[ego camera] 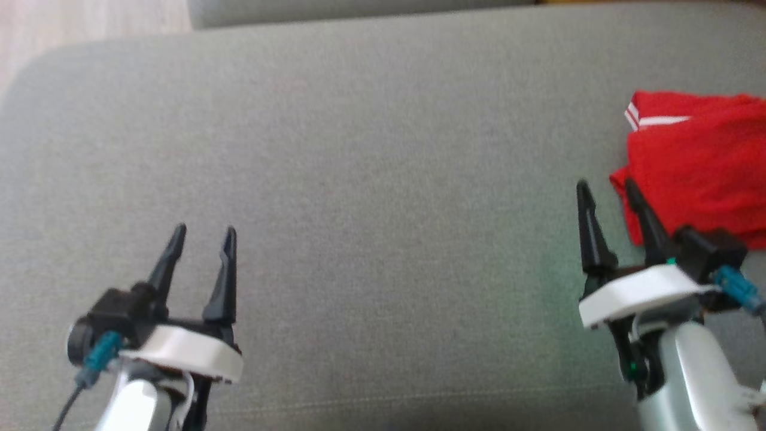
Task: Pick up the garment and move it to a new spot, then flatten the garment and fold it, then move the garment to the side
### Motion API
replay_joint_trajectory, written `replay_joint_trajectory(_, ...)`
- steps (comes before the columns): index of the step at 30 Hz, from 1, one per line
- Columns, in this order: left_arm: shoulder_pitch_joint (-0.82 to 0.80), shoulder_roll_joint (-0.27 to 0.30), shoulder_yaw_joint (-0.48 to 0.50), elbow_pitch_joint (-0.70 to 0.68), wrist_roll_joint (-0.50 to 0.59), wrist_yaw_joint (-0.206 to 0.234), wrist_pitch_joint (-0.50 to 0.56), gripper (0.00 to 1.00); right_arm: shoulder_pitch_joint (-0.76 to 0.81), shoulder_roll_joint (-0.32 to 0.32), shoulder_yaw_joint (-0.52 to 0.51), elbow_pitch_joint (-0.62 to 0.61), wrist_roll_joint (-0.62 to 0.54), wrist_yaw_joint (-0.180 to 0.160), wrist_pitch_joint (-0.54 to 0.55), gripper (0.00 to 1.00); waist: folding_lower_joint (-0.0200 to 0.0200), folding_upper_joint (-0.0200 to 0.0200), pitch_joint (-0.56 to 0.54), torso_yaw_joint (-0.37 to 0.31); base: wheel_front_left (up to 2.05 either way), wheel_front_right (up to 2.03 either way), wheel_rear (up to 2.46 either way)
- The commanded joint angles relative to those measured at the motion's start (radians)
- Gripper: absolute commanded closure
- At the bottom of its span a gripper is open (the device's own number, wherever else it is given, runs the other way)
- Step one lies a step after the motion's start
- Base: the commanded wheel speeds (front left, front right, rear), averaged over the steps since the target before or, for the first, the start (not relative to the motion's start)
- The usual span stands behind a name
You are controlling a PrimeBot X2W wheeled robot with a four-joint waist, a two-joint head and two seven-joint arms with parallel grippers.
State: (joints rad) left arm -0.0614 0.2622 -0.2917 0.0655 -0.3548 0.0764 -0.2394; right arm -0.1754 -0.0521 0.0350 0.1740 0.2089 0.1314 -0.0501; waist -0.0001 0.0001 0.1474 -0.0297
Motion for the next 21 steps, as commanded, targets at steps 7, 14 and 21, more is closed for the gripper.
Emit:
replay_joint_trajectory(7,0.052,0.021,0.02,-0.025,-0.012,0.018,0.005,0.0,0.097,0.002,0.004,-0.094,-0.013,-0.001,0.039,0.0,0.0001,-0.0001,-0.124,0.016,0.0,0.0,0.0)
replay_joint_trajectory(14,0.084,0.029,0.014,-0.025,-0.013,0.026,0.011,0.0,0.154,0.002,0.001,-0.149,-0.033,-0.001,0.071,0.0,0.0001,-0.0001,-0.158,0.013,0.0,0.0,0.0)
replay_joint_trajectory(21,0.091,0.031,0.01,-0.028,-0.002,0.045,0.009,0.0,0.189,0.002,0.0,-0.202,-0.056,-0.001,0.107,0.0,0.0001,-0.0001,-0.172,0.019,0.0,0.0,0.0)
